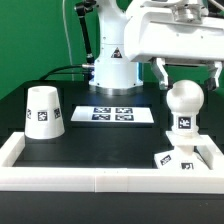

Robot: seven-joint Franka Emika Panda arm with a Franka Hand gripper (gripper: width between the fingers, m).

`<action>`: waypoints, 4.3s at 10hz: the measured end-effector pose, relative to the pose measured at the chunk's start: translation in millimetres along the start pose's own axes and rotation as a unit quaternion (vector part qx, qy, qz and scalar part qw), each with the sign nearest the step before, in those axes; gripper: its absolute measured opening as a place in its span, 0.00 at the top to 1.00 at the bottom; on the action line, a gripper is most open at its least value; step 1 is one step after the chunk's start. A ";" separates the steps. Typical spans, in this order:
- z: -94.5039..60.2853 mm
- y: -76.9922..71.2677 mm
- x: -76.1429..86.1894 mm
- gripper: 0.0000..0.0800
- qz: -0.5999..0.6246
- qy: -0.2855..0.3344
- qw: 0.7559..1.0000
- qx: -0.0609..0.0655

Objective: Assemble lamp

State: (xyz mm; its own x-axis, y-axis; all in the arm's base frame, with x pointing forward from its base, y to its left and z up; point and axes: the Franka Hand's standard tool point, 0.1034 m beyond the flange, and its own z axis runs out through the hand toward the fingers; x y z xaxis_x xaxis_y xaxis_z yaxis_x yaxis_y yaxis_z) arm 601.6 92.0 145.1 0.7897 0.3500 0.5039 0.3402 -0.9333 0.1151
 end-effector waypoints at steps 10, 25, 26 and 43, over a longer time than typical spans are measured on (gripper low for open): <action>14.1 -6.4 -14.0 0.13 -0.004 -0.225 0.972 0.070; 19.2 -8.4 -11.3 0.28 0.338 -0.231 0.912 -0.012; 19.2 -8.6 -11.4 0.28 0.360 -0.231 0.904 -0.017; 21.1 -1.7 -16.9 0.28 0.881 -0.220 0.405 -0.108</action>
Offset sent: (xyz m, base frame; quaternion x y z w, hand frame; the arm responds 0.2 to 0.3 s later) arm 0.0019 -0.0098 -0.0058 0.0065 -0.1946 -0.0178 0.9807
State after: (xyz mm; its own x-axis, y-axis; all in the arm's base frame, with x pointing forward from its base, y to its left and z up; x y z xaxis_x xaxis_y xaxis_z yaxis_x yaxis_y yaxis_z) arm 598.5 89.3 118.4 -0.2592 -0.9381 -0.2297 -0.9642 0.2653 0.0047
